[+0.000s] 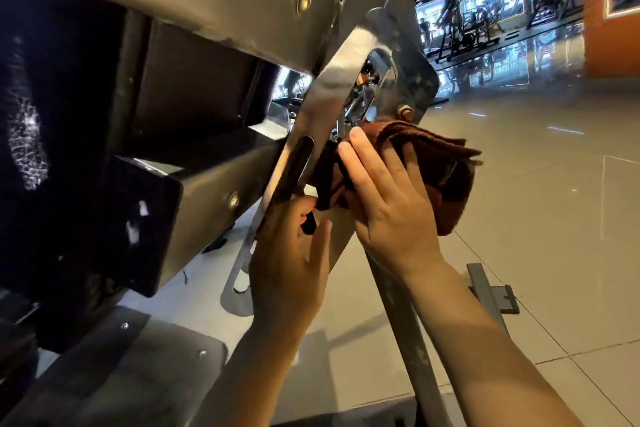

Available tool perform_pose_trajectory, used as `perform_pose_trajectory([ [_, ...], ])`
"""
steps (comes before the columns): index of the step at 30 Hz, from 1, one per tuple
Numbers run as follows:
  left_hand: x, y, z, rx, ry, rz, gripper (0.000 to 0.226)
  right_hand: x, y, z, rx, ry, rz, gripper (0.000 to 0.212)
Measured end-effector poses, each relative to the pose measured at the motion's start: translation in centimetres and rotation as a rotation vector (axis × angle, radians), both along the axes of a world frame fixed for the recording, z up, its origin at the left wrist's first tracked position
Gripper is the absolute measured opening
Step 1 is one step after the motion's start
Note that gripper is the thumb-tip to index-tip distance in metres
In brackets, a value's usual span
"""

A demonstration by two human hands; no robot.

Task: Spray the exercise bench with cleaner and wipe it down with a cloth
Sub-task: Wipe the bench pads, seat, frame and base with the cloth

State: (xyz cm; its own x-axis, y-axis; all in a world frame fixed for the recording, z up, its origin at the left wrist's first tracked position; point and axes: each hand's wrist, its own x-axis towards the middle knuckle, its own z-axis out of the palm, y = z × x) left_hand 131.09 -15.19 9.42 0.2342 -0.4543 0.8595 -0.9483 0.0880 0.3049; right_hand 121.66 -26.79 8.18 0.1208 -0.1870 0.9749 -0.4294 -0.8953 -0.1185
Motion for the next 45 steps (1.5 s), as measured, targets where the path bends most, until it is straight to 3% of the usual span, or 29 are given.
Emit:
perform_pose_trajectory([
  [2, 1.2, 0.1, -1.3, -0.011, -0.181, 0.043, 0.037, 0.8, -0.1, -1.0, 0.002, -0.098, 0.037, 0.047],
  [4, 2.5, 0.5, -1.9, -0.016, -0.218, 0.071, 0.039, 1.6, 0.5, -2.6, 0.014, -0.147, 0.080, 0.048],
  [10, 4.5, 1.8, -3.0, 0.035, -0.269, 0.092, 0.050, 3.0, 2.7, -8.1, -0.118, 0.131, 0.022, 0.057],
  [13, 5.1, 2.1, -3.4, 0.061, -0.317, 0.103, 0.056, 1.5, 1.7, -5.9, -0.071, 0.042, 0.090, 0.067],
  [17, 5.4, 2.6, -3.2, 0.087, -0.351, 0.136, 0.057, -0.3, -1.1, -1.4, -0.016, -0.117, 0.074, 0.044],
  [21, 5.4, 2.8, -3.7, 0.118, -0.329, 0.142, 0.061, 0.5, -1.2, -1.8, -0.061, -0.115, 0.069, 0.049],
  [24, 5.7, 2.6, -4.2, 0.117, -0.320, 0.131, 0.062, 2.0, 1.2, -5.9, -0.108, 0.022, 0.053, 0.048],
  [28, 5.6, 2.2, -4.4, 0.078, -0.272, 0.097, 0.061, 2.3, 3.7, -7.0, -0.075, 0.067, 0.076, 0.070],
  [32, 5.3, 2.0, -4.5, 0.079, -0.184, 0.100, 0.065, 2.1, 2.6, 1.0, -0.142, -0.095, 0.121, 0.041],
  [35, 5.5, 2.3, -4.9, 0.114, -0.191, 0.101, 0.064, 2.5, -0.3, 4.9, -0.163, -0.093, 0.054, 0.044],
  [39, 5.8, 2.6, -4.7, 0.125, -0.177, 0.062, 0.061, 5.3, 0.4, 3.5, -0.178, -0.129, 0.093, 0.035],
  [45, 5.3, 2.3, -4.9, 0.119, -0.216, 0.028, 0.066, 5.3, 1.6, 0.6, -0.313, 0.158, 0.065, 0.032],
])
